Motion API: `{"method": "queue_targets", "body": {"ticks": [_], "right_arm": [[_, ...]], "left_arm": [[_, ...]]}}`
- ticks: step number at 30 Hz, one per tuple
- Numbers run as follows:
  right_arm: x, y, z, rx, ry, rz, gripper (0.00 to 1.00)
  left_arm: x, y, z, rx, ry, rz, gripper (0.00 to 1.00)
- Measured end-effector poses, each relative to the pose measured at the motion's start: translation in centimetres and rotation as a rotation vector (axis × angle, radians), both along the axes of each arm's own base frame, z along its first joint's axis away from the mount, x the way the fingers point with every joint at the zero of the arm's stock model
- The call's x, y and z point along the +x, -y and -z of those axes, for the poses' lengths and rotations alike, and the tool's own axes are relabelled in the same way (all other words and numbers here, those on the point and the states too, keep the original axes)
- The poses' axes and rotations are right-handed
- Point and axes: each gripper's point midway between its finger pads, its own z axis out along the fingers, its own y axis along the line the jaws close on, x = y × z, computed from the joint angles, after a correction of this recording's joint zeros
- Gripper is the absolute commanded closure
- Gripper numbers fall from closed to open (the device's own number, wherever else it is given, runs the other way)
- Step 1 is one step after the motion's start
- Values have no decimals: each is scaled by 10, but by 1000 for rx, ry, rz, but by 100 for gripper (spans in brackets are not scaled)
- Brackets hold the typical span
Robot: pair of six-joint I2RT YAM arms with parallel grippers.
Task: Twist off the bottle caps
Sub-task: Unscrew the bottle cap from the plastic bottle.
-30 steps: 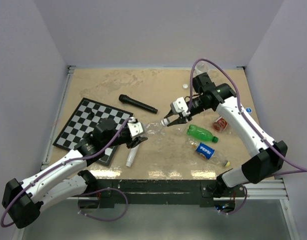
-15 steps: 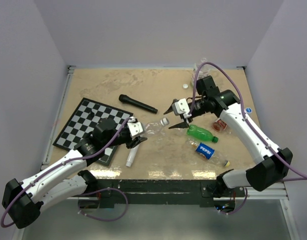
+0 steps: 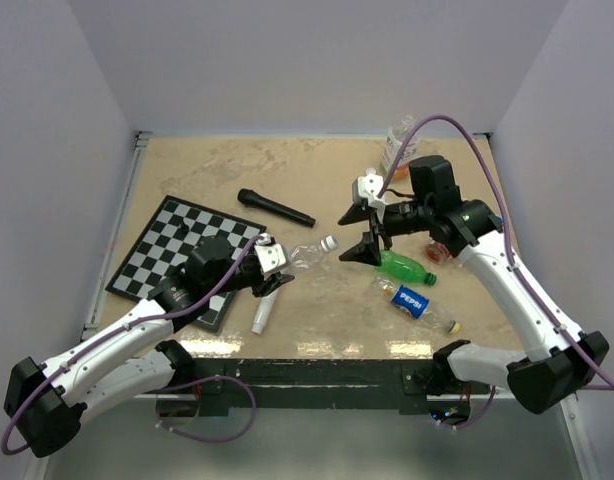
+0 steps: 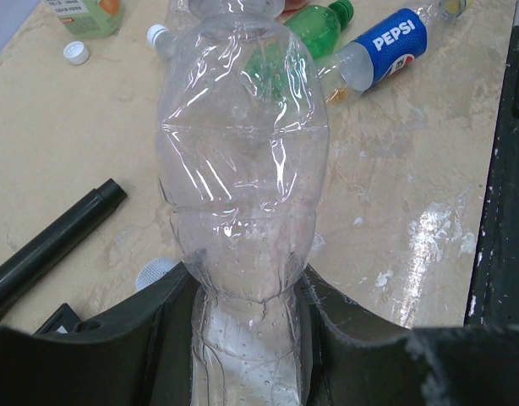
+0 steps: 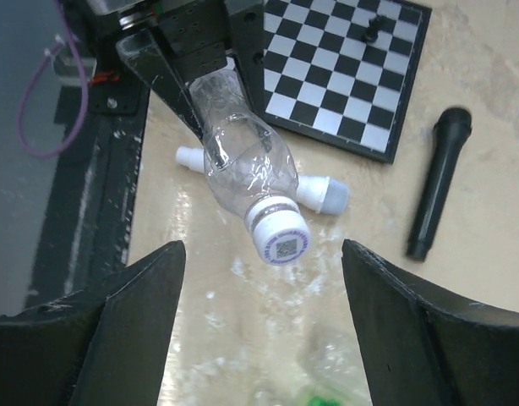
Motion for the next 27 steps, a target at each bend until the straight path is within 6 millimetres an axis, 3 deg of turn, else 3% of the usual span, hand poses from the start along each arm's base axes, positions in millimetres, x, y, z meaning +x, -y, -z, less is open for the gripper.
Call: {"method": "queue_targets", "body": {"ticks": [9, 27], "right_arm": [[-3, 6, 2, 42, -325, 277, 22], [3, -12, 21, 48, -657, 328, 29]], "left_arm": [[1, 0, 0, 1, 1, -5, 100], [2, -1, 0, 4, 3, -13, 100]]}}
